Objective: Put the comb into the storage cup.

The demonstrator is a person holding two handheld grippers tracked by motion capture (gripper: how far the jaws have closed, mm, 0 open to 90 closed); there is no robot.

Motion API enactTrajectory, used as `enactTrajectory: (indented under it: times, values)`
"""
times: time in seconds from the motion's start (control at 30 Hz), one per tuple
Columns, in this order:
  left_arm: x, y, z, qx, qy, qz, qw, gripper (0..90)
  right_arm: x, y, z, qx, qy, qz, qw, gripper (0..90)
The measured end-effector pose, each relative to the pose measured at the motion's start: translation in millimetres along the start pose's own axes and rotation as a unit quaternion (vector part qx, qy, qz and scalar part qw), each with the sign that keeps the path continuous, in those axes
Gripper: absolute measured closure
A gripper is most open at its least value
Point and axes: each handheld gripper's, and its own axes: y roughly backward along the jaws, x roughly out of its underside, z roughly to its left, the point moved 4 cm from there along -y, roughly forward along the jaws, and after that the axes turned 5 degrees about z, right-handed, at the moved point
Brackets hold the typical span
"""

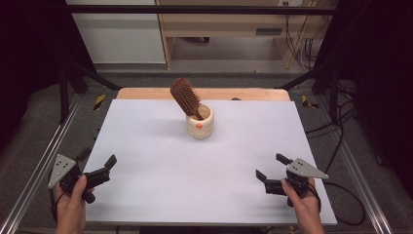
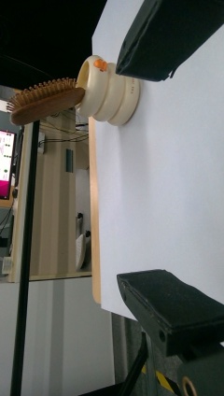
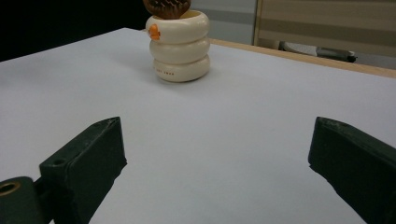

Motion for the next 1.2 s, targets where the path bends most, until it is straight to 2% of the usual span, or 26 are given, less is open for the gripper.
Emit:
enactTrajectory:
  times: [0.4, 0.6, 0.8, 1.2]
  values:
    - [20.3, -3.3, -5.4, 0.005, 0.002, 0.011, 0.9999, 2.3, 2.0, -1.3, -1.0, -0.001, 0.003, 0.004, 1.0, 4.1]
    - [28.3, -5.6, -12.4, 0.011, -0.006, 0.018, 0.9998, 2.1, 3.1, -1.7, -2.0, -0.001, 0.003, 0.006, 1.0, 4.1]
    - [30.7, -7.2, -19.5, 0.021, -0.014, 0.022, 0.9995, 2.2, 3.6, -2.4, -2.2, -0.001, 0.005, 0.007, 1.0, 4.1]
    - [34.7, -10.2, -31.8, 0.043, -0.018, 0.033, 0.9984, 2.2, 4.7, -3.7, -2.1, -0.002, 0.007, 0.012, 0.9999, 4.0]
